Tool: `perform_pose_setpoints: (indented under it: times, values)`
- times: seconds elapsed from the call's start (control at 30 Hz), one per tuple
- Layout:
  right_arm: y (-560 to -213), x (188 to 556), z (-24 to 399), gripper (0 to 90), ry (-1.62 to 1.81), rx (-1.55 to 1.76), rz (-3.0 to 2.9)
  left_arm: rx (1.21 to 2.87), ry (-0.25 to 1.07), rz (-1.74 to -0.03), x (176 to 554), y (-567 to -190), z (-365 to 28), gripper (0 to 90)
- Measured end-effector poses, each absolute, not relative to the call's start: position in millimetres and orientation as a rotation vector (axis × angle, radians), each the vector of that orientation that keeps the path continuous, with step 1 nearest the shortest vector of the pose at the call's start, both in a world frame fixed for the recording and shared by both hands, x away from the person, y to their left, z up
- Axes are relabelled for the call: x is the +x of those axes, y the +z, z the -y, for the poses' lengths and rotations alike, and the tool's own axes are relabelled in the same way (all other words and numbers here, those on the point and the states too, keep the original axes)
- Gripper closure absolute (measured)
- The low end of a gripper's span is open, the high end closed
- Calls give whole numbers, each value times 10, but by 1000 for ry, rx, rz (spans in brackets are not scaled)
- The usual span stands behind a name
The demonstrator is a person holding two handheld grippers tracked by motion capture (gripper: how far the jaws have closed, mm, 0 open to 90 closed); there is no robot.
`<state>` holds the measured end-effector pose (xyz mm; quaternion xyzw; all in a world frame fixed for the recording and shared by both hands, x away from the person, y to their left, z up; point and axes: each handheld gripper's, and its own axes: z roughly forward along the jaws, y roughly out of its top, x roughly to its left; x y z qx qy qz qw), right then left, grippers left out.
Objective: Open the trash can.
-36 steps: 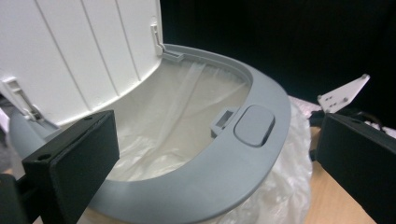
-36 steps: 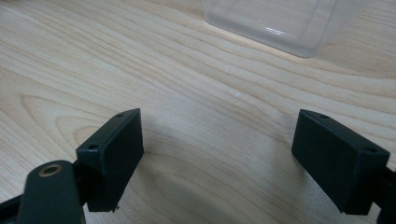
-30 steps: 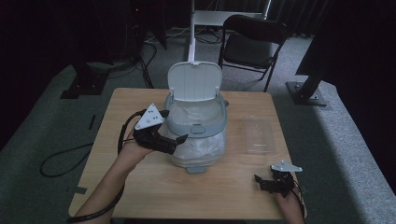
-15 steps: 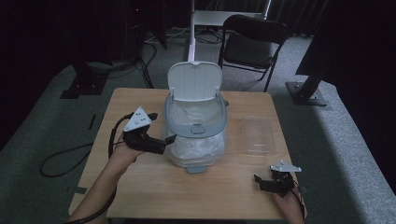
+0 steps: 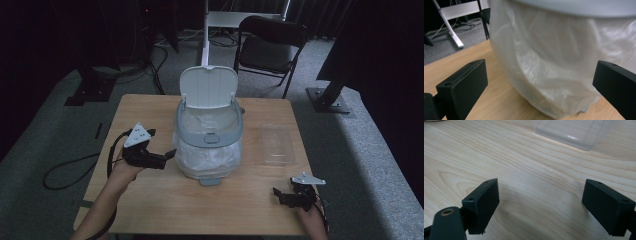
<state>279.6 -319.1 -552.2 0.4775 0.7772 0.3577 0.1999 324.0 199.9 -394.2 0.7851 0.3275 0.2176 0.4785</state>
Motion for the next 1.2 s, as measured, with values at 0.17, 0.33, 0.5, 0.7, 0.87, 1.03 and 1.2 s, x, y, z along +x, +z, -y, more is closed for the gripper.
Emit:
perform_pose_setpoints:
  times: [0.17, 0.33, 0.5, 0.7, 0.87, 1.03, 1.2]
  values:
    - [-5466, 2733, 3221, 128, 961, 1259, -2140, 1926, 525, -855, 3217, -4136, -2102, 6]
    - [-5345, 2725, 3308, 125, 1026, 1291, -2057, 1944, 525, -905, 3217, -4306, -2196, 6]
    - [-5203, 2750, 3381, 123, 1109, 1306, -1994, 1941, 530, -985, 3239, -4441, -2335, 6]
    - [-5066, 2870, 3434, 123, 1122, 1330, -1921, 1941, 536, -1045, 3266, -4642, -2480, 7]
    - [-4980, 3009, 3430, 123, 1141, 1345, -1875, 1912, 527, -1126, 3302, -4784, -2610, 7]
    - [-4947, 3175, 3441, 123, 1179, 1365, -1847, 1938, 553, -1203, 3328, -4958, -2693, 7]
    - [-4935, 3338, 3403, 122, 1141, 1371, -1850, 1937, 550, -1274, 3342, -5119, -2803, 6]
